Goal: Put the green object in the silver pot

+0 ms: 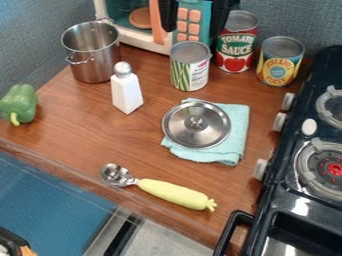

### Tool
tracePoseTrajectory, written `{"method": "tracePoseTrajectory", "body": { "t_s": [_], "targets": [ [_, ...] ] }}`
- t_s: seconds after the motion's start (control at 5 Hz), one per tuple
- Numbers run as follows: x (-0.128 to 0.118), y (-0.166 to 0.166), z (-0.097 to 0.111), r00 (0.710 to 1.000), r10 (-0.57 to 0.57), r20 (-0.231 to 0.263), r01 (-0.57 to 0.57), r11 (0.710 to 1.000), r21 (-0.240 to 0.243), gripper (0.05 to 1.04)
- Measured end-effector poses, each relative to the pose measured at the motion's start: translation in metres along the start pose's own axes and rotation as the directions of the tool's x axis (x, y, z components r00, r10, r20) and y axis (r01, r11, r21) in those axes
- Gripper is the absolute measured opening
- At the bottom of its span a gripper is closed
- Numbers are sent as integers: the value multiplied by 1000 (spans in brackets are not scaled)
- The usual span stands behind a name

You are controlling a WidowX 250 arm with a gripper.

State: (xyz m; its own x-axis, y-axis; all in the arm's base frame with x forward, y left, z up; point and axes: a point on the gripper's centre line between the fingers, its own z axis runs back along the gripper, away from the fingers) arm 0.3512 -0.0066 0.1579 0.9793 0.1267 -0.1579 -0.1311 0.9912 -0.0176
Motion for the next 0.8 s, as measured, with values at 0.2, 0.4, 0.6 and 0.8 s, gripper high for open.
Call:
{"method": "tracePoseTrajectory", "body": {
  "t_s": [0.2, 0.4, 0.6, 0.8],
  "targets": [
    [1, 3, -17, 999, 4, -44, -4, 1000, 3, 1001],
    [-8, 52, -40, 994, 100, -53, -101, 995, -19, 1001],
    [-26, 110, -45, 979, 202, -13, -202, 979, -39, 1001],
    [-34, 151, -50, 966, 257, 9, -256, 964, -70, 1001]
  ]
}}
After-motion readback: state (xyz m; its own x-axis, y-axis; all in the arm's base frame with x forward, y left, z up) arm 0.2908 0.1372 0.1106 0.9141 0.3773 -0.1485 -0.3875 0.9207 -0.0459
